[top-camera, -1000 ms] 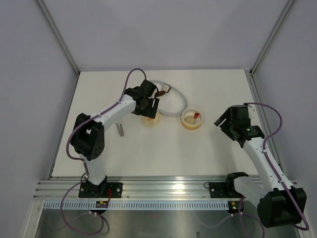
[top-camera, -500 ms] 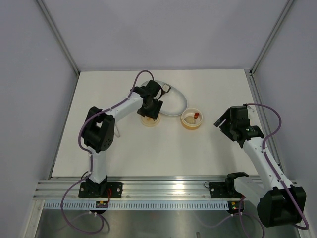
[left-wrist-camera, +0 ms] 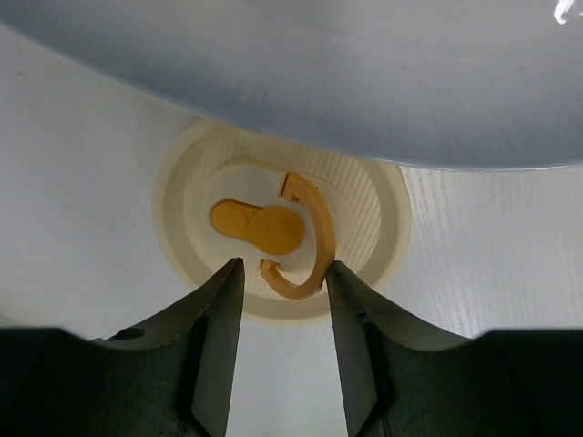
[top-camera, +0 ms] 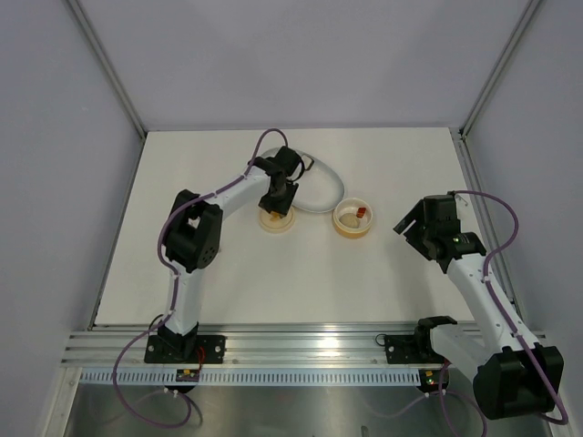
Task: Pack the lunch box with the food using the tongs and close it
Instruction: Pick up the box lid from the center of the board, then close the box lid on the packing box.
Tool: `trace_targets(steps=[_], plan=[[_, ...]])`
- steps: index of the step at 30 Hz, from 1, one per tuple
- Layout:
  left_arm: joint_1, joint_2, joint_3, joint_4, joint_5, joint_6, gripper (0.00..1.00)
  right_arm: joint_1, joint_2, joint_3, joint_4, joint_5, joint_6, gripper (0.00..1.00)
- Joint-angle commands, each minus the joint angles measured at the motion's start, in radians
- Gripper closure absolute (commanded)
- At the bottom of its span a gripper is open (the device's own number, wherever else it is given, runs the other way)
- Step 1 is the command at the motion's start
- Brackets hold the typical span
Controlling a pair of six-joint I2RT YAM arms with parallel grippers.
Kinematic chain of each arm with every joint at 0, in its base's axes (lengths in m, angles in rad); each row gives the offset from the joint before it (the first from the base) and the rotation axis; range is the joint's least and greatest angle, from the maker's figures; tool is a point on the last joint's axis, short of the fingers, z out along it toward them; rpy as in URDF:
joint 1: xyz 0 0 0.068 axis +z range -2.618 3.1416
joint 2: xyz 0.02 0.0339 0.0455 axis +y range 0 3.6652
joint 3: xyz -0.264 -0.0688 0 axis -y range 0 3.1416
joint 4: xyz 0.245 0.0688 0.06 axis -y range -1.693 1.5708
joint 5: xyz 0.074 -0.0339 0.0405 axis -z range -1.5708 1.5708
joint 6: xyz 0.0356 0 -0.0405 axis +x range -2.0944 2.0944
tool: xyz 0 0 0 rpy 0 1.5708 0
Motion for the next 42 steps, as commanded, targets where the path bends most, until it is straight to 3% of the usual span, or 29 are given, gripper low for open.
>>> trace_targets(steps=[1, 8, 13, 24, 29, 34, 35, 42], plan=[[0.014, 0.001, 0.030, 0.013, 0.017, -0.003, 0.59, -0.002, -0.024, 0.003, -0.007, 0.004, 0.001, 0.24], [0.054, 0.001, 0.007, 0.029, 0.093, -0.018, 0.71, -0.002, -0.030, 0.000, -0.010, 0.004, 0.001, 0.24], [0.060, -0.052, -0.043, 0.029, 0.139, -0.001, 1.00, -0.002, -0.043, 0.002, -0.021, 0.008, 0.001, 0.24], [0.037, -0.341, -0.155, -0.007, 0.290, -0.066, 1.00, -0.002, 0.038, 0.023, 0.042, -0.008, -0.019, 0.24], [-0.021, -0.361, -0.029, -0.018, 0.344, -0.104, 1.00, -0.002, 0.175, 0.083, 0.073, -0.020, -0.050, 0.24], [-0.122, -0.199, 0.218, -0.074, 0.335, -0.126, 1.00, -0.004, 0.284, 0.143, 0.045, -0.031, -0.036, 0.24], [-0.138, -0.169, 0.315, -0.086, 0.330, -0.127, 1.00, -0.004, 0.278, 0.140, 0.048, -0.031, -0.030, 0.24], [-0.202, 0.075, 0.616, -0.123, 0.324, -0.127, 1.00, -0.010, 0.139, 0.053, 0.039, 0.026, 0.018, 0.24]])
